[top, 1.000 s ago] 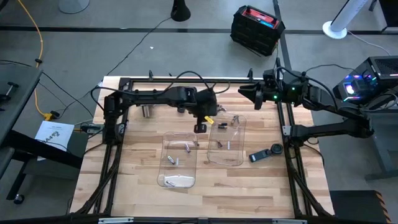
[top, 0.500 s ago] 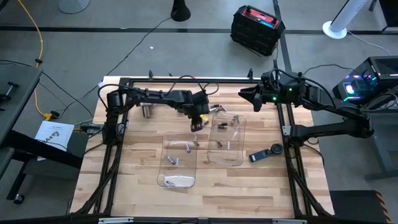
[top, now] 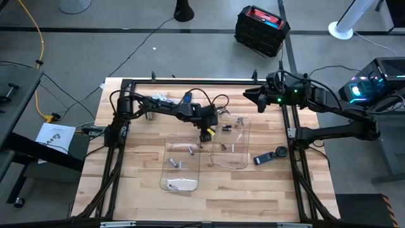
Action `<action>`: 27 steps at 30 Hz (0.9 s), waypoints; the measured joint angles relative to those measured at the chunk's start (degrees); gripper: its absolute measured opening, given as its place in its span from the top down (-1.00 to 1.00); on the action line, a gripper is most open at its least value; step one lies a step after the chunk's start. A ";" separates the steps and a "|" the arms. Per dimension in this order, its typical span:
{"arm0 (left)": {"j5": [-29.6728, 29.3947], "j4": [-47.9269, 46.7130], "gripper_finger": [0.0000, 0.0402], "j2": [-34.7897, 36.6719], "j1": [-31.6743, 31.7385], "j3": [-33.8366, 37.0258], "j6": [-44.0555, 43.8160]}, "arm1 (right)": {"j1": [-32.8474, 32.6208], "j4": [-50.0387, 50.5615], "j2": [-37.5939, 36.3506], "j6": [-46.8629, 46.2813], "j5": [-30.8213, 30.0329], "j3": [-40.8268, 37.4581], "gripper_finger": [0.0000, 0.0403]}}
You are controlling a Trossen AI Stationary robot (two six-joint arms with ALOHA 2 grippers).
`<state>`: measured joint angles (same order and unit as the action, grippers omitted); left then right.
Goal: Sort batteries
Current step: Put the black battery into the right transparent bin
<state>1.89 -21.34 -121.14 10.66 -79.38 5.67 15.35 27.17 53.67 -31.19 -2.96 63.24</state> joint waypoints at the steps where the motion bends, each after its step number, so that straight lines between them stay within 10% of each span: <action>1: -0.21 -0.20 0.03 -0.09 -0.32 0.00 -0.58 | 0.00 0.00 0.00 -0.04 -0.01 0.02 0.38; 13: 1.20 1.29 0.07 -0.67 -1.15 0.22 13.60 | 0.00 -0.01 0.00 -0.08 -0.02 0.01 0.38; 22: 2.72 1.73 0.84 -2.77 -1.73 0.85 16.75 | -0.01 0.01 0.00 -1.95 -0.04 0.01 0.38; 27: 3.90 -0.56 0.92 -0.87 0.46 0.86 14.10 | -0.02 -0.01 0.00 -2.29 -0.04 0.02 0.38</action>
<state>5.80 -21.90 -122.01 11.12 -78.52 19.77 15.33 27.16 53.67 -33.47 -3.01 63.26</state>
